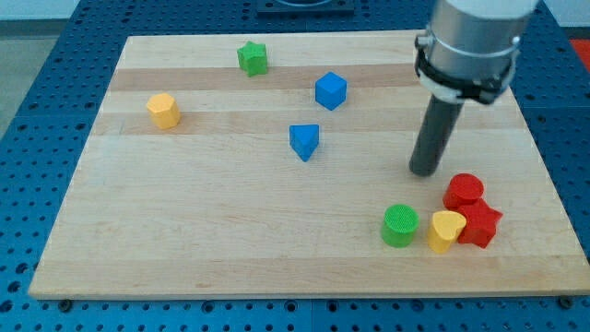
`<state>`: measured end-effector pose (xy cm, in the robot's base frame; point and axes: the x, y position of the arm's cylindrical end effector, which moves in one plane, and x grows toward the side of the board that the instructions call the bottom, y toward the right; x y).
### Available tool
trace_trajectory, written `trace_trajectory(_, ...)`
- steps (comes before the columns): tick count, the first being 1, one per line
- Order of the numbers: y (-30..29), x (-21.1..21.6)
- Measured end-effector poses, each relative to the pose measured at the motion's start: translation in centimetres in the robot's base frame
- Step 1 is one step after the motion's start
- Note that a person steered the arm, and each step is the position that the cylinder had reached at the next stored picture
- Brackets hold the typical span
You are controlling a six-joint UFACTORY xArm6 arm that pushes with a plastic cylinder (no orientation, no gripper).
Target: Move the blue triangle to yellow heart
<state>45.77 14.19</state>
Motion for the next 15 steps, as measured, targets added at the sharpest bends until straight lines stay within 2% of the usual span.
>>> trace_trajectory(2, -2.4, -5.0)
trace_trajectory(3, -9.0, -9.6)
trace_trajectory(4, -11.3, -10.2)
trace_trajectory(6, -19.7, -9.9)
trace_trajectory(7, -19.7, -9.2)
trace_trajectory(8, -18.0, -6.1)
trace_trajectory(15, -13.9, -1.1)
